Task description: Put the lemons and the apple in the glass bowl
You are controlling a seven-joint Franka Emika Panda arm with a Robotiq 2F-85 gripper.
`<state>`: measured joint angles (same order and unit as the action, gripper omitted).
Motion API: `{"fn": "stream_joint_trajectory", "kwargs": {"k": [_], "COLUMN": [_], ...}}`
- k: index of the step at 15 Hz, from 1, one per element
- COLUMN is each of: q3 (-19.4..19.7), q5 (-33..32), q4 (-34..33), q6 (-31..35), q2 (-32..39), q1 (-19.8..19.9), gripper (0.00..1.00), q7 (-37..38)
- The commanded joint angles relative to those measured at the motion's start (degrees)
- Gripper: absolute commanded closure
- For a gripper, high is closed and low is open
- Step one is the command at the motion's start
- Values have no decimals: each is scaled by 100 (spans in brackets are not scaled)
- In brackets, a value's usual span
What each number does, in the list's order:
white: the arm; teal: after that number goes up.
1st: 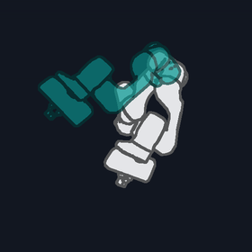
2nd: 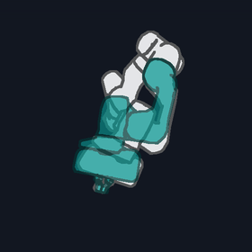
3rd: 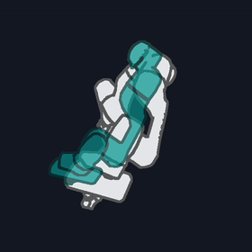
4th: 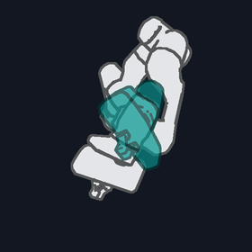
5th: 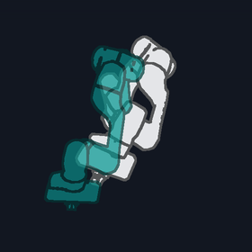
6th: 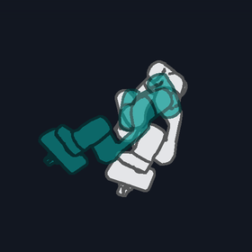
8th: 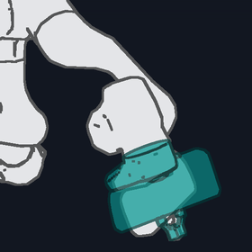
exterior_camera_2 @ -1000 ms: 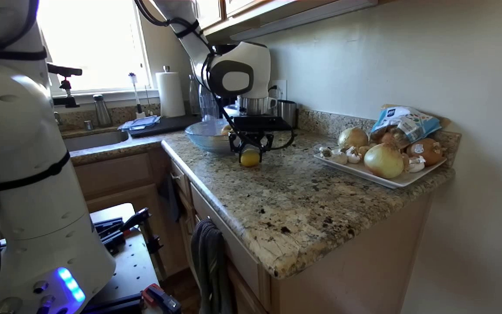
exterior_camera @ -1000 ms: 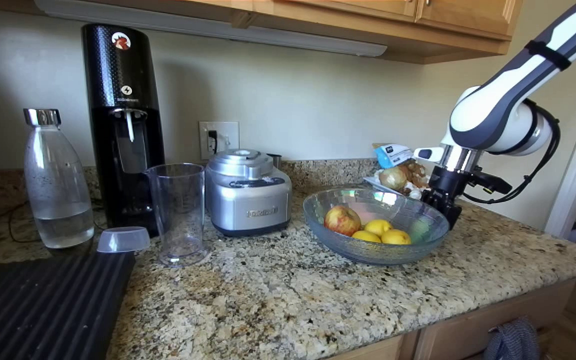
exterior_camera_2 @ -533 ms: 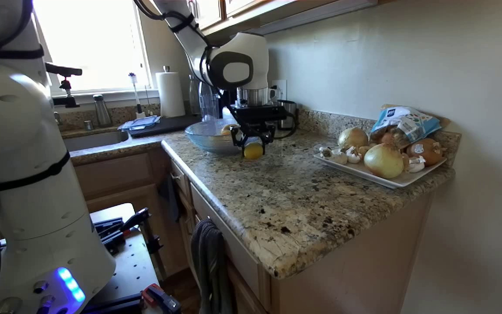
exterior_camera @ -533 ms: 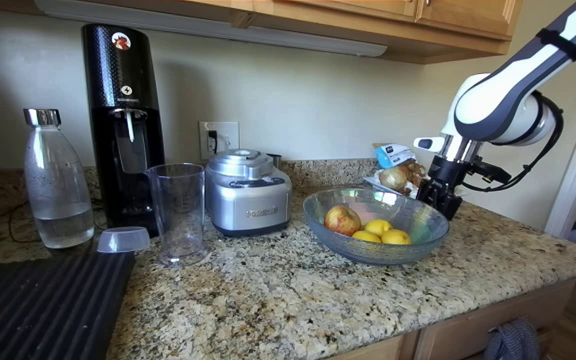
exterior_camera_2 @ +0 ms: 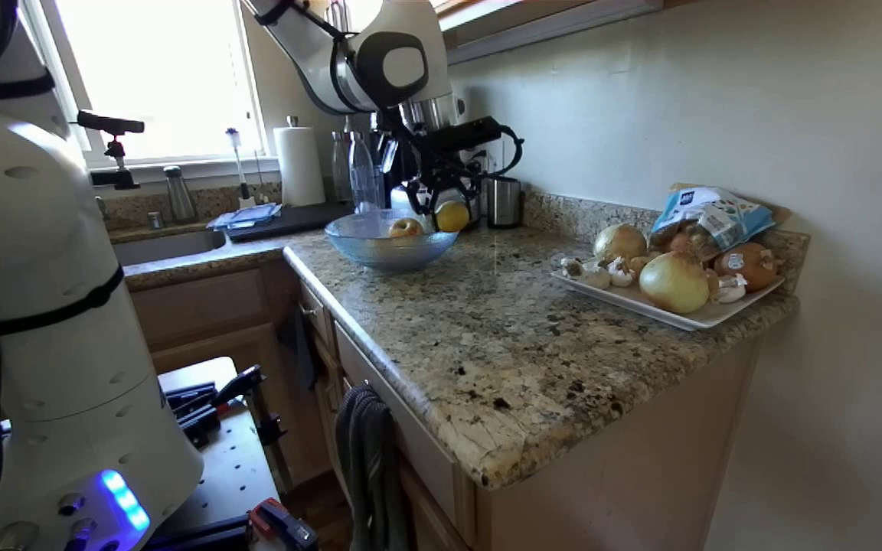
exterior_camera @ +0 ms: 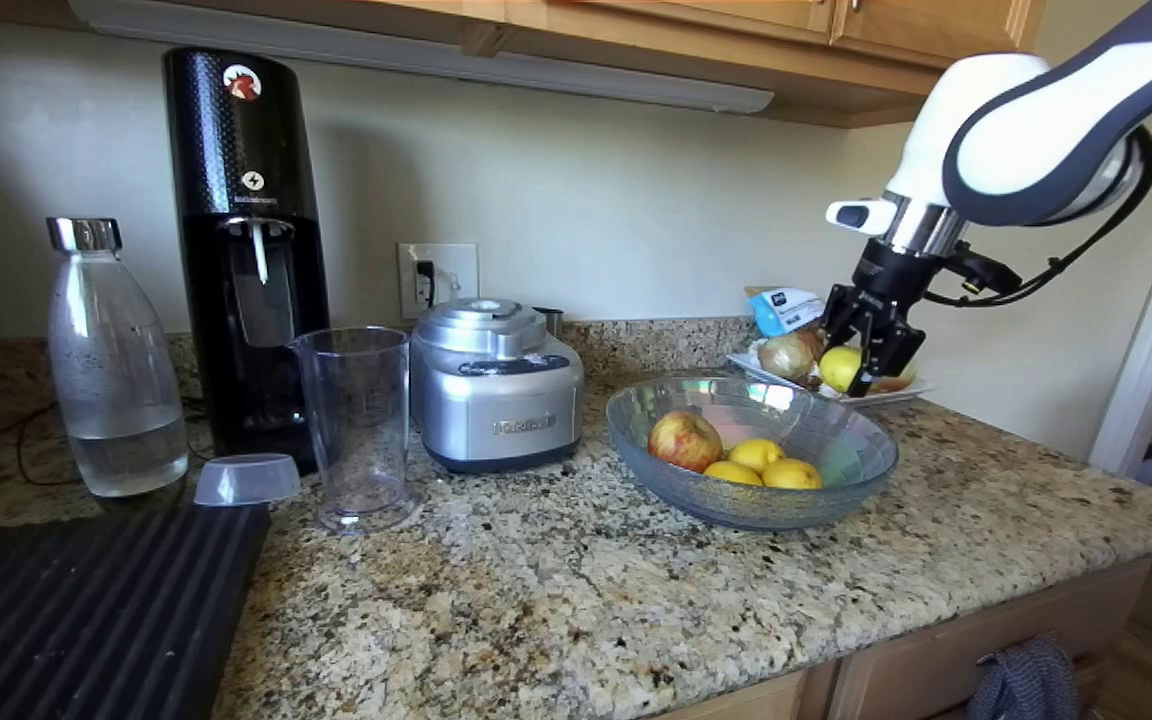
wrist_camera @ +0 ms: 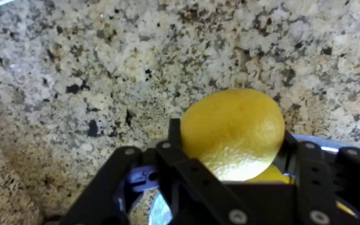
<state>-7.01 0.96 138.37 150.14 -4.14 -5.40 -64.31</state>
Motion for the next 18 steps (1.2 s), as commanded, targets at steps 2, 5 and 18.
{"fn": "stream_joint_trajectory", "kwargs": {"k": [2, 5, 18], "q3": [-179, -315, -548], "q5": [-660, -661, -216], "q4": [9, -82, -135], "q6": [-135, -114, -77], "q2": [-555, -478, 206], "q1": [-296, -554, -848], "gripper": [58, 58, 0], "q7": [530, 559, 495]}}
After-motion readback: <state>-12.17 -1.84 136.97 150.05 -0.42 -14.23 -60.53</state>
